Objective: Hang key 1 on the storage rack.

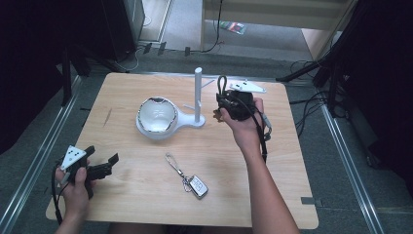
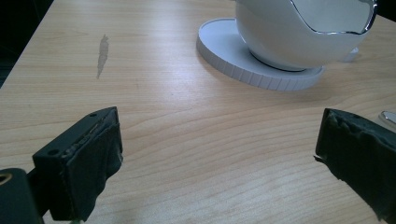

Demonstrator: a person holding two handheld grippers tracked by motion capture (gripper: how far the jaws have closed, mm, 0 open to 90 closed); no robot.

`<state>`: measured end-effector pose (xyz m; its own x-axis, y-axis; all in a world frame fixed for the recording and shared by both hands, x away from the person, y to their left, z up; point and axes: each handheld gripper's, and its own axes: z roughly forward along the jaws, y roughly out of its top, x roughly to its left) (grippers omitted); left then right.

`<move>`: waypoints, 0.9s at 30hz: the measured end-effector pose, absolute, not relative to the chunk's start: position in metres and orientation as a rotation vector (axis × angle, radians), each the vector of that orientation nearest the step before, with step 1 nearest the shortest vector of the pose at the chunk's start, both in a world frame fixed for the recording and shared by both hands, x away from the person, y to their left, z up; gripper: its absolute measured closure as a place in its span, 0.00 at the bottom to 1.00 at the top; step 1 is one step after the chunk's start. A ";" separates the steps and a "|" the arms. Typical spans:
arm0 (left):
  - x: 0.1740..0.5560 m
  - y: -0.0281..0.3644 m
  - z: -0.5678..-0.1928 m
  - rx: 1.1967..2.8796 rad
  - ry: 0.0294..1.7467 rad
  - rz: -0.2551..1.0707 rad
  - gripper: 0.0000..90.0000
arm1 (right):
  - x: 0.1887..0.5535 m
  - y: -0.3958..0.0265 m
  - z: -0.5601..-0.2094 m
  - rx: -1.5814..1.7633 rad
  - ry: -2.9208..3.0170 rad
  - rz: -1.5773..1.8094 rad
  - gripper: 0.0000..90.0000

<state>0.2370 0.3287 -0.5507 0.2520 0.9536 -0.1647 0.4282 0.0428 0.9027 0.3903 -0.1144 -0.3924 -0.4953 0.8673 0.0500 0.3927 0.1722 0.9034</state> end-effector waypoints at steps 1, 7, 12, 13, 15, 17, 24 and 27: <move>0.237 0.329 -0.551 1.551 1.333 0.678 0.01 | 0.391 -0.114 -0.392 1.185 1.971 1.294 0.79; 0.237 0.329 -0.551 1.550 1.333 0.678 0.01 | 0.397 -0.110 -0.392 1.163 1.990 1.302 0.79; 0.237 0.329 -0.551 1.549 1.333 0.678 0.01 | 0.407 -0.110 -0.393 1.168 2.015 1.312 0.79; 0.237 0.329 -0.551 1.549 1.333 0.678 0.01 | 0.408 -0.110 -0.394 1.170 2.015 1.317 0.79; 0.237 0.329 -0.551 1.547 1.333 0.677 0.01 | 0.411 -0.111 -0.394 1.167 2.020 1.329 0.79; 0.237 0.329 -0.551 1.547 1.333 0.676 0.01 | 0.414 -0.111 -0.395 1.155 2.032 1.348 0.79; 0.237 0.329 -0.551 1.549 1.332 0.680 0.01 | 0.421 -0.110 -0.397 1.149 2.074 1.351 0.79; 0.237 0.329 -0.551 1.546 1.333 0.679 0.01 | 0.423 -0.109 -0.399 1.149 2.092 1.340 0.79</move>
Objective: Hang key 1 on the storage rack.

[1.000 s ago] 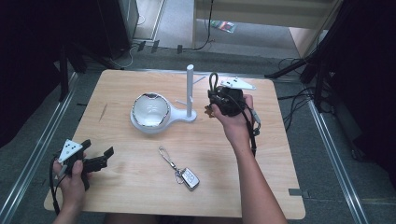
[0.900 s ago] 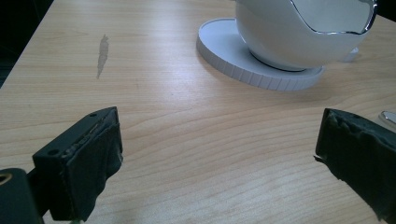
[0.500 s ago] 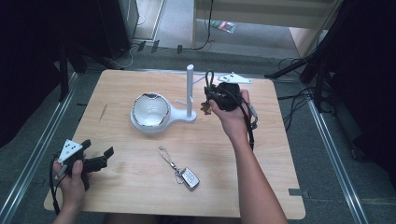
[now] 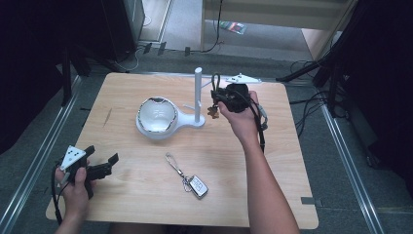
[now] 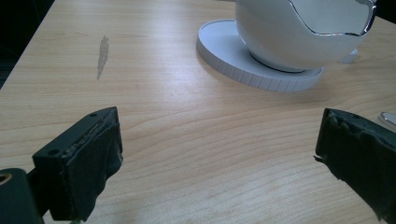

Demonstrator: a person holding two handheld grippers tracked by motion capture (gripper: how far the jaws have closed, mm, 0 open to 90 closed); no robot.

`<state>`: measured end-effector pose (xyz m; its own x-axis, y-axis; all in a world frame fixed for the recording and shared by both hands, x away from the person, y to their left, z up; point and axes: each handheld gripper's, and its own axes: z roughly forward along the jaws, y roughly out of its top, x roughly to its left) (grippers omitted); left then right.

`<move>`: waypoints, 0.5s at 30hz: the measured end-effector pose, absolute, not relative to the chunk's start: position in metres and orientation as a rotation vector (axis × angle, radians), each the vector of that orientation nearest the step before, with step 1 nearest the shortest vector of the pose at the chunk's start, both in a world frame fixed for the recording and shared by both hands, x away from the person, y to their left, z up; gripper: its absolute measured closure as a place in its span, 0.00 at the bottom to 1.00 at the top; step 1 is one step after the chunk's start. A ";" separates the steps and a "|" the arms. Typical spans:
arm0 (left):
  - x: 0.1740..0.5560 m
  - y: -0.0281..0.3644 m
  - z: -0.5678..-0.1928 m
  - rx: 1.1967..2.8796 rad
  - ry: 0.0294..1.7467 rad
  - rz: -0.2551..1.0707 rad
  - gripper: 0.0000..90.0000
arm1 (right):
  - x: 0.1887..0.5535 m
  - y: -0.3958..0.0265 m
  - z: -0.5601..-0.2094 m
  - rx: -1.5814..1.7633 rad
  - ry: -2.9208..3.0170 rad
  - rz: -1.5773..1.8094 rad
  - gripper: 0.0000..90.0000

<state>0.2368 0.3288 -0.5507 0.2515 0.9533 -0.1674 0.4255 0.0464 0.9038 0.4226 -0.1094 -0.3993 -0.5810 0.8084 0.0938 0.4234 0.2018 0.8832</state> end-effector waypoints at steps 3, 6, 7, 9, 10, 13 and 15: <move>0.237 0.329 -0.551 1.547 1.332 0.678 0.01 | 0.425 -0.110 -0.400 1.154 2.104 1.364 0.79; 0.237 0.329 -0.551 1.546 1.332 0.676 0.01 | 0.426 -0.109 -0.400 1.158 2.119 1.376 0.79; 0.237 0.329 -0.551 1.546 1.332 0.676 0.01 | 0.427 -0.108 -0.400 1.155 2.128 1.379 0.79; 0.237 0.329 -0.551 1.549 1.331 0.677 0.01 | 0.427 -0.106 -0.400 1.149 2.141 1.376 0.79; 0.237 0.329 -0.551 1.549 1.330 0.677 0.01 | 0.428 -0.105 -0.401 1.142 2.154 1.376 0.79; 0.237 0.329 -0.551 1.546 1.330 0.677 0.01 | 0.428 -0.103 -0.402 1.132 2.173 1.370 0.79; 0.237 0.329 -0.551 1.544 1.330 0.678 0.01 | 0.428 -0.102 -0.404 1.129 2.181 1.359 0.78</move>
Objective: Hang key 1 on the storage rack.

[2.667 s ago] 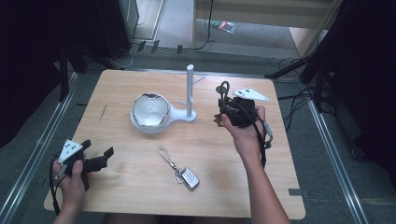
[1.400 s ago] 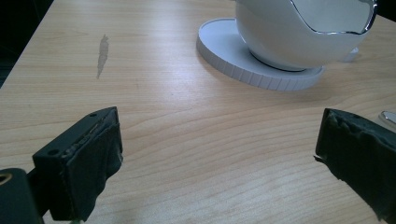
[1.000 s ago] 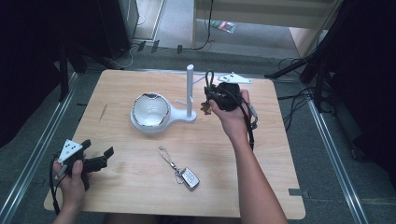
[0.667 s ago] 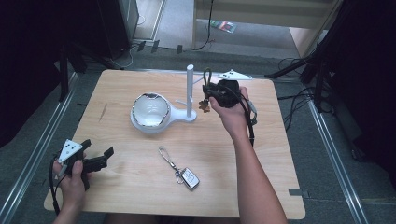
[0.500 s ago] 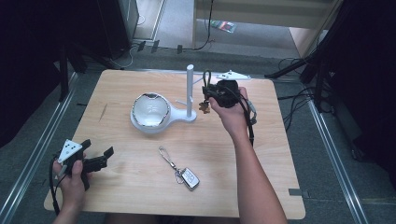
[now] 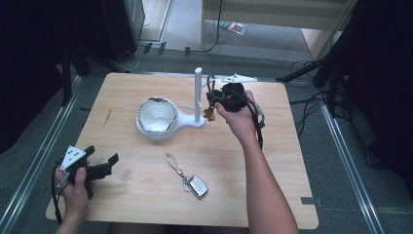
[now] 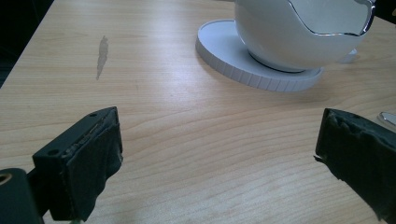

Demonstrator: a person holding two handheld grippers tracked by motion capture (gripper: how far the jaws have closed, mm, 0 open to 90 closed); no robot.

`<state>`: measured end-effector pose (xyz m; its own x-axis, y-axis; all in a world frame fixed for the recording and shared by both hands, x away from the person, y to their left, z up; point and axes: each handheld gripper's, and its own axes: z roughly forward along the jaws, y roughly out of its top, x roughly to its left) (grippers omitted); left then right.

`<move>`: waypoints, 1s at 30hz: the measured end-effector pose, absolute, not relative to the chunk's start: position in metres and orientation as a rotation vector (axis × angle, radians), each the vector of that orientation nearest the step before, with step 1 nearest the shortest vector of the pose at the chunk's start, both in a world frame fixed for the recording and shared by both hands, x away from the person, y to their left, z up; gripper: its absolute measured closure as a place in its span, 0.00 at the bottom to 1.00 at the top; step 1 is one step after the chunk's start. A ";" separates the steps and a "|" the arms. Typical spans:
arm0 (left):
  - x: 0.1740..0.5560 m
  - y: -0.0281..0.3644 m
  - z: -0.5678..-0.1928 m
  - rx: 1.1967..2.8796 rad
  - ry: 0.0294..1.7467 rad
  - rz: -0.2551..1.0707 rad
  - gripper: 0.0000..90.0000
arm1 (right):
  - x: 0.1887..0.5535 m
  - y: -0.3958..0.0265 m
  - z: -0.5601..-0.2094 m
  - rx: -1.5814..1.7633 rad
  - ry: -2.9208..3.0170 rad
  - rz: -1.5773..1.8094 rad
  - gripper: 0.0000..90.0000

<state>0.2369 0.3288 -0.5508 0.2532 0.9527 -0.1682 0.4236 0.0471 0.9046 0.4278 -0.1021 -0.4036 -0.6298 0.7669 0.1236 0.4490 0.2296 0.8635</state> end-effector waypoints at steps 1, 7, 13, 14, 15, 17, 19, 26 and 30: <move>0.237 0.329 -0.551 1.544 1.331 0.678 0.01 | 0.428 -0.102 -0.404 1.126 2.188 1.357 0.78; 0.237 0.329 -0.551 1.545 1.332 0.678 0.01 | 0.427 -0.099 -0.407 1.111 2.208 1.339 0.78; 0.237 0.329 -0.551 1.549 1.329 0.677 0.01 | 0.424 -0.099 -0.412 1.119 2.201 1.338 0.75; 0.237 0.329 -0.551 1.549 1.329 0.676 0.01 | 0.423 -0.099 -0.413 1.118 2.196 1.340 0.75; 0.237 0.329 -0.551 1.549 1.329 0.677 0.01 | 0.422 -0.099 -0.414 1.121 2.195 1.348 0.73; 0.237 0.329 -0.551 1.552 1.327 0.679 0.01 | 0.420 -0.102 -0.414 1.124 2.178 1.371 0.70; 0.237 0.329 -0.551 1.553 1.328 0.679 0.01 | 0.417 -0.104 -0.414 1.124 2.173 1.396 0.70; 0.237 0.328 -0.551 1.558 1.327 0.681 0.01 | 0.404 -0.112 -0.410 1.093 2.164 1.349 0.68; 0.237 0.328 -0.551 1.558 1.326 0.681 0.01 | 0.394 -0.114 -0.410 1.072 2.175 1.287 0.66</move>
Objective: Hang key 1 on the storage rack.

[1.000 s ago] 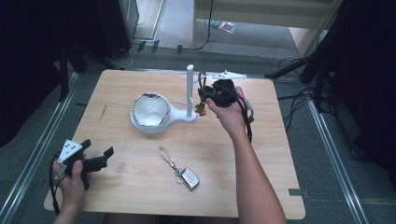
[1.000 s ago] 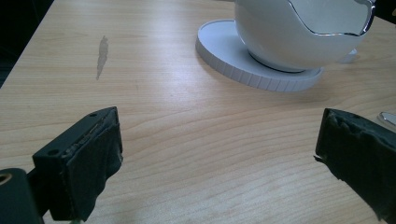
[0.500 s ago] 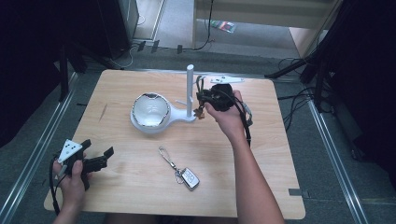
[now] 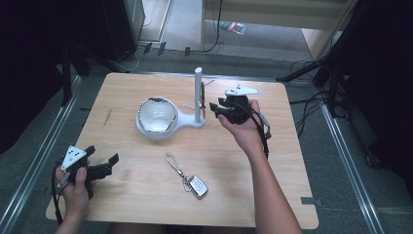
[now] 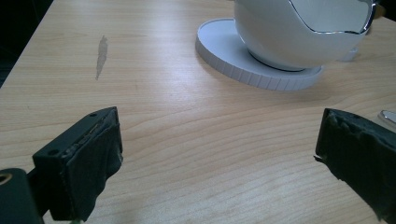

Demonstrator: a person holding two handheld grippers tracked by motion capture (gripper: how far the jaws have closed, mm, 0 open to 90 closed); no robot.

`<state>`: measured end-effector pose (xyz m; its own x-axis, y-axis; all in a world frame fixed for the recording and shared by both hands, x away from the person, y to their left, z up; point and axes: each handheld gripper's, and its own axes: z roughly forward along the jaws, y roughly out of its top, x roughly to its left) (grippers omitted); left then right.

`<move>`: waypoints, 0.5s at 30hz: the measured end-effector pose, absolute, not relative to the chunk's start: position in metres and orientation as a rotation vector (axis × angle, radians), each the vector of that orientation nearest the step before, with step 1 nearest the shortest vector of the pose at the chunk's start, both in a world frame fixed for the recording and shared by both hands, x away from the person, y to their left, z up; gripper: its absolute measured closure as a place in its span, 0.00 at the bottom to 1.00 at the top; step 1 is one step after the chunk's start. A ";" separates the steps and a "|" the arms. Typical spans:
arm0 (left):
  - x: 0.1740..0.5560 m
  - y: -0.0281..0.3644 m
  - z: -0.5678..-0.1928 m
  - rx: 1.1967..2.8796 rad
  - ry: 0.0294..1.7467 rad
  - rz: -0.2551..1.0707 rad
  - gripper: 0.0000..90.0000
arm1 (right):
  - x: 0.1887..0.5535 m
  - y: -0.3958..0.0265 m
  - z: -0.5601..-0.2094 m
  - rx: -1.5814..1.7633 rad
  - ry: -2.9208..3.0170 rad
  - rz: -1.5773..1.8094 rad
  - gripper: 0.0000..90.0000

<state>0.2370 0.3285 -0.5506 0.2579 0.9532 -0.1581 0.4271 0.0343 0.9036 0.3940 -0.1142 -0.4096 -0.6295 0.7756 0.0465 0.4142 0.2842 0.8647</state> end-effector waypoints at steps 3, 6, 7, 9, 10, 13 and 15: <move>0.237 0.328 -0.551 1.559 1.327 0.681 0.01 | 0.388 -0.115 -0.410 1.071 2.188 1.247 0.66; 0.237 0.328 -0.551 1.558 1.328 0.680 0.01 | 0.381 -0.117 -0.412 1.076 2.209 1.202 0.65; 0.237 0.328 -0.551 1.558 1.327 0.681 0.01 | 0.379 -0.117 -0.412 1.080 2.211 1.186 0.65; 0.237 0.328 -0.551 1.559 1.327 0.679 0.01 | 0.375 -0.117 -0.414 1.095 2.222 1.160 0.65; 0.237 0.328 -0.551 1.558 1.328 0.679 0.01 | 0.372 -0.117 -0.414 1.098 2.227 1.149 0.65; 0.237 0.328 -0.550 1.558 1.327 0.679 0.01 | 0.366 -0.116 -0.417 1.103 2.248 1.103 0.65; 0.237 0.328 -0.551 1.558 1.326 0.679 0.01 | 0.362 -0.115 -0.420 1.105 2.265 1.077 0.65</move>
